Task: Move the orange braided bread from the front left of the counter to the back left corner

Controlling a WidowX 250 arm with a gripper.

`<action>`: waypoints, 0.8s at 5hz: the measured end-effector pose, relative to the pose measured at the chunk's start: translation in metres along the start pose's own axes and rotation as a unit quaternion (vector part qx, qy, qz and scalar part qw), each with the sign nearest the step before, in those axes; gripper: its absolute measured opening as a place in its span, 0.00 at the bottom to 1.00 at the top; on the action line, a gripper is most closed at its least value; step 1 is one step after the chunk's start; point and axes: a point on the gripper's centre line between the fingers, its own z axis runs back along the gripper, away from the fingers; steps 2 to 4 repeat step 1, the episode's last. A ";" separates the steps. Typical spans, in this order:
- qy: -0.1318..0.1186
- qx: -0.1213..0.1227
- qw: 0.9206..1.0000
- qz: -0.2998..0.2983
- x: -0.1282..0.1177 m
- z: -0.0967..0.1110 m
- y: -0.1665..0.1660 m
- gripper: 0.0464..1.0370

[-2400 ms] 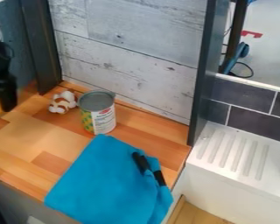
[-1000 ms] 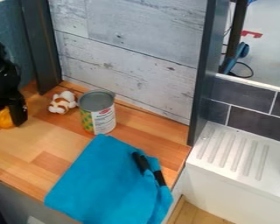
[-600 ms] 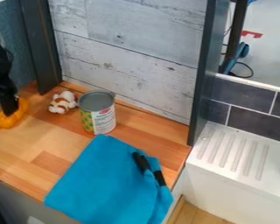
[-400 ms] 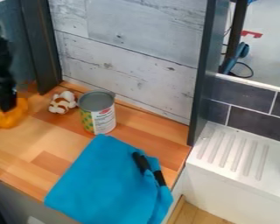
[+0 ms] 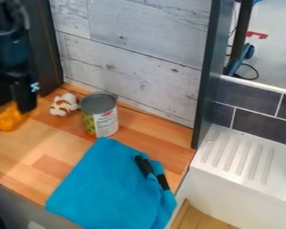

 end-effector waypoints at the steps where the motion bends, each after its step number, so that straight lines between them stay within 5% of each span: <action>1: -0.012 0.020 0.998 -0.050 0.009 0.014 -0.047 0.97; 4: -0.012 0.020 0.998 -0.050 0.009 0.014 -0.047 0.97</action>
